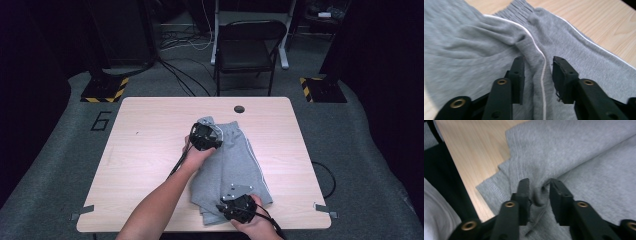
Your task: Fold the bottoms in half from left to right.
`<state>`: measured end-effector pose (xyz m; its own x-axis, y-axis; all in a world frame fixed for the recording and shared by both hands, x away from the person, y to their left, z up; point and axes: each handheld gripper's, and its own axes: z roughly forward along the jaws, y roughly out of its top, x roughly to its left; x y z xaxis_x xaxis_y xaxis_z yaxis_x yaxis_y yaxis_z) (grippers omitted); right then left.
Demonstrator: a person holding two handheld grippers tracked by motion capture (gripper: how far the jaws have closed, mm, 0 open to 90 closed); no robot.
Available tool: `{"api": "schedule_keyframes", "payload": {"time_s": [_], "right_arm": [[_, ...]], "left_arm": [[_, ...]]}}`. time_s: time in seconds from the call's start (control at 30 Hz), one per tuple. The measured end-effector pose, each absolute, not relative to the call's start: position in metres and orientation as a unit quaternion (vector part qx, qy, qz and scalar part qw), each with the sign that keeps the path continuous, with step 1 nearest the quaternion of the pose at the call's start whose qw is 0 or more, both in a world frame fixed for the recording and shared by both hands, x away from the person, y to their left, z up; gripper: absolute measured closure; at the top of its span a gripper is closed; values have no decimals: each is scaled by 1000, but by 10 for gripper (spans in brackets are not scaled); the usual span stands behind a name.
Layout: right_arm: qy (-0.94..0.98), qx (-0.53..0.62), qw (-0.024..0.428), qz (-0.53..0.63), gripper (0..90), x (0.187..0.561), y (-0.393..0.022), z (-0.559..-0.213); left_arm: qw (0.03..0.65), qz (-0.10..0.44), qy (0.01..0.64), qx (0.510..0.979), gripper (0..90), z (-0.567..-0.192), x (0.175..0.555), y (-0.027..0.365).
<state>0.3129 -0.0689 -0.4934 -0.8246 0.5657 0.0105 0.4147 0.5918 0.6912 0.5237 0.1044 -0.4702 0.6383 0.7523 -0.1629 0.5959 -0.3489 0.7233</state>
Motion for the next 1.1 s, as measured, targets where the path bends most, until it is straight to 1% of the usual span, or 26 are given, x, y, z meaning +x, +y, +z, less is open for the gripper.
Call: {"api": "schedule_keyframes", "payload": {"time_s": [0.1, 0.2, 0.37, 0.47, 0.57, 0.67, 0.77, 0.8, 1.03, 1.1], "right_arm": [[874, 279, 122, 378, 613, 313, -69, -485], [867, 275, 135, 393, 600, 314, -65, -479], [869, 258, 129, 401, 583, 318, -49, -477], [876, 235, 126, 401, 576, 318, -35, -481], [883, 231, 117, 391, 572, 317, -23, -487], [888, 221, 123, 385, 550, 319, -14, -494], [892, 218, 130, 375, 501, 320, -7, -498], [892, 209, 139, 376, 484, 322, -5, -500], [889, 210, 163, 374, 460, 328, 8, -499], [891, 210, 160, 369, 465, 331, 11, -501]], "left_arm": [[394, 114, 412, 814, 583, -462, 522, 118], [393, 122, 423, 807, 572, -459, 522, 134], [386, 123, 442, 800, 585, -465, 521, 152], [375, 126, 444, 804, 584, -470, 520, 157], [381, 127, 448, 799, 582, -474, 517, 161], [381, 125, 453, 797, 579, -477, 516, 163], [375, 129, 447, 802, 576, -476, 515, 166], [378, 130, 447, 800, 576, -476, 515, 166], [380, 134, 445, 800, 575, -472, 512, 171], [381, 133, 447, 798, 575, -472, 512, 173]]}}
